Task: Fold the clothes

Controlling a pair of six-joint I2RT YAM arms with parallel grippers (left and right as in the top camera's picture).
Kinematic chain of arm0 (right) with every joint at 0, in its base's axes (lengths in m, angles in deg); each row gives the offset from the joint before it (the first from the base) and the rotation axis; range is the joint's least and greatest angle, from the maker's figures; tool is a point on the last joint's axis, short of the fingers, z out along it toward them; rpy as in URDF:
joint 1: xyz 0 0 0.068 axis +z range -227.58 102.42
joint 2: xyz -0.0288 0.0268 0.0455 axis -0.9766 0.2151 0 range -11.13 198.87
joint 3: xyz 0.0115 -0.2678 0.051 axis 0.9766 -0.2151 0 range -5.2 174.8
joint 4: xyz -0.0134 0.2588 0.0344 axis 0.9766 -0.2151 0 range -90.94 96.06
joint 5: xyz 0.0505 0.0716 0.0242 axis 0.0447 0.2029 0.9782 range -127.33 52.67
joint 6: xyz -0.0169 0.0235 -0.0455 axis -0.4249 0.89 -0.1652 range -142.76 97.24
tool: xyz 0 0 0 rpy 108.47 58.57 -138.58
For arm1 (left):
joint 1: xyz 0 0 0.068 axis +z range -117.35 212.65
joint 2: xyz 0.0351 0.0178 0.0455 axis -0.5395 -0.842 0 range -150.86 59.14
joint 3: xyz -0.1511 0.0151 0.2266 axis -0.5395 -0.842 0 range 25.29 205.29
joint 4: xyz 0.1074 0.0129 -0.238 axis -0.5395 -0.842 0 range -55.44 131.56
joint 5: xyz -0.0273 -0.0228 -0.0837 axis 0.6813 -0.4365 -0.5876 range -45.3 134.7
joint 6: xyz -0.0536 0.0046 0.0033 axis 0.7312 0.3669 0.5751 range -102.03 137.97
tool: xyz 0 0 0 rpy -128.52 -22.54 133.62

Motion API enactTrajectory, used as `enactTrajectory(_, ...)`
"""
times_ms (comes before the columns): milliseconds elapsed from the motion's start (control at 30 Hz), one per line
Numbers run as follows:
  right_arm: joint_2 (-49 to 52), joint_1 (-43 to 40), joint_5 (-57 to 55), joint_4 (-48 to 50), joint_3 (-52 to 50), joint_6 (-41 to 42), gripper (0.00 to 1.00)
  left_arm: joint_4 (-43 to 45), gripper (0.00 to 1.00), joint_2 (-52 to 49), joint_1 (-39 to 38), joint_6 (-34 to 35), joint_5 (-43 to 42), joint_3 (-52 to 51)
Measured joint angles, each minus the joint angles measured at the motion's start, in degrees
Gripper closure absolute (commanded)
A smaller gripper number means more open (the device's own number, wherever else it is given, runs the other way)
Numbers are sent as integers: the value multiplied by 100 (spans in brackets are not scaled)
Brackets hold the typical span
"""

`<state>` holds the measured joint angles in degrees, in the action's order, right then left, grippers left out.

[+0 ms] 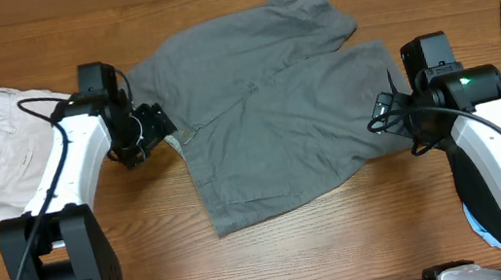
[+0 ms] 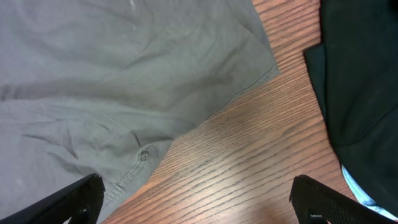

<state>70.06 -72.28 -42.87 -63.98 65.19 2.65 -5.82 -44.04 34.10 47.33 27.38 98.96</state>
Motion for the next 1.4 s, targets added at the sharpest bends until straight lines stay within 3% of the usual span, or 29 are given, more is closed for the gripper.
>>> enactTrajectory(67, 0, 0, -4, 55, 0, 0, 0, 74, 36, 0, -31, -2, -44, 0)
enactTrajectory(233, 116, -9, -4, 107, -2, 0, 0, -11, 34, 0, -214, -2, -109, 0)
enactTrajectory(600, 1515, -776, 76, 315, -275, 511, 1, -1565, 33, -122, -925, -144, -243, -107)
enactTrajectory(800, 2065, -960, 317, 828, -278, 614, 16, -1694, 33, -131, -1259, -258, -245, -426)
enactTrajectory(967, 2317, -960, 483, 1130, -299, 664, 46, -1773, 33, -131, -1274, -260, -240, -599)
enactTrajectory(1167, 2328, -960, 472, 1469, -544, 955, 68, -1952, 34, -133, -1344, -260, -243, -616)
enactTrajectory(1300, 2328, -962, 385, 1497, -874, 1185, 89, -2063, 35, -133, -1419, -260, -240, -616)
enactTrajectory(1400, 2321, -960, 348, 1493, -957, 1272, 93, -2129, 34, -133, -1530, -260, -243, -616)
